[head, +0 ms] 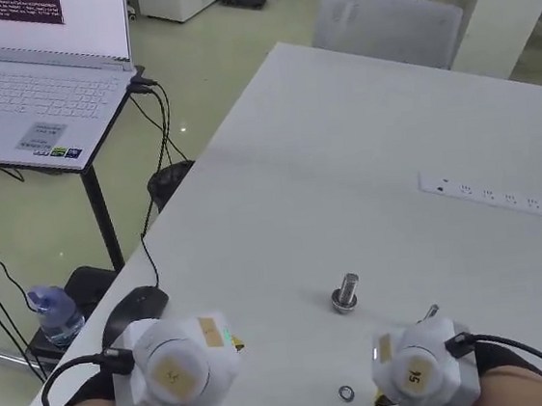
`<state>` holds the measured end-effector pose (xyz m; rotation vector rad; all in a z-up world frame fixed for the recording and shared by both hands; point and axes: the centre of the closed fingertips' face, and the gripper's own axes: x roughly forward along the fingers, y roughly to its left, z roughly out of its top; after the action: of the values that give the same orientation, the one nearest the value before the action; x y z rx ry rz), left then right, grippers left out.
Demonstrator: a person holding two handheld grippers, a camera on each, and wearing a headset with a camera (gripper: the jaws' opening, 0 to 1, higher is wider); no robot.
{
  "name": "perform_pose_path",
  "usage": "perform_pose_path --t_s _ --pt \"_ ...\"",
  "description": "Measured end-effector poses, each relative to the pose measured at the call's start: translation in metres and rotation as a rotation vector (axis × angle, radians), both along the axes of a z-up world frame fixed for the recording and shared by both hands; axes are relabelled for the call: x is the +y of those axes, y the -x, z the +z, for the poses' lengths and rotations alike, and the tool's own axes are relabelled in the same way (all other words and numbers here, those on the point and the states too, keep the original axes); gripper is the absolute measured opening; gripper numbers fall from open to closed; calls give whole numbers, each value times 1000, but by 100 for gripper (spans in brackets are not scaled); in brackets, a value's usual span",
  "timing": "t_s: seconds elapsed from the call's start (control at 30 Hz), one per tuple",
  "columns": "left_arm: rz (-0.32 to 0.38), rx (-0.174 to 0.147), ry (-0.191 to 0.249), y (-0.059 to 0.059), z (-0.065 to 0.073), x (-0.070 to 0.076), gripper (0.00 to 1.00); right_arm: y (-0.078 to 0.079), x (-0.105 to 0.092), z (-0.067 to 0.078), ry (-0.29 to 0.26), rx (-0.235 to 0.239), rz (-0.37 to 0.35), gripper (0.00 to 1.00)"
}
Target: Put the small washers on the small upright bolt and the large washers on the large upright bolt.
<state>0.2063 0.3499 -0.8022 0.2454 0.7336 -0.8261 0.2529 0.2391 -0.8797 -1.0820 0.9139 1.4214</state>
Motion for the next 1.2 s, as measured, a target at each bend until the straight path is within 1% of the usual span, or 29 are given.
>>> perform_pose_path --t_s 0.07,0.3,0.43,0.6,0.67,0.77,0.83,0.93,1.03,1.1,1.2 --pt "2 -1 2 -1 0 0 84 -1 1 0 -2 -1 -11 15" --pt "2 2 -1 -1 -1 0 83 -1 1 0 8 -8 -14 14" --pt "-1 0 0 -1 0 -2 83 -2 1 0 23 -5 -40 14" --pt "0 -3 -2 -2 1 -2 83 -1 2 1 53 -11 -36 13" --pt "1 -3 0 -2 2 -2 83 -2 1 2 52 -7 -39 13" --pt "0 -4 -3 -2 2 -2 83 -4 0 2 17 22 -91 12" --pt "1 -3 -3 -2 3 -2 83 -3 0 2 8 22 -89 12" --pt "1 -5 -8 -2 2 -1 83 -2 0 2 5 26 -93 12" --pt "3 -9 -8 -3 2 -1 83 -4 -5 4 2 33 -105 12" --pt "5 -11 -9 -4 2 -1 83 -4 -10 4 8 43 -114 12" --pt "7 -18 -4 -6 2 -3 84 -7 -19 7 12 38 -123 12"
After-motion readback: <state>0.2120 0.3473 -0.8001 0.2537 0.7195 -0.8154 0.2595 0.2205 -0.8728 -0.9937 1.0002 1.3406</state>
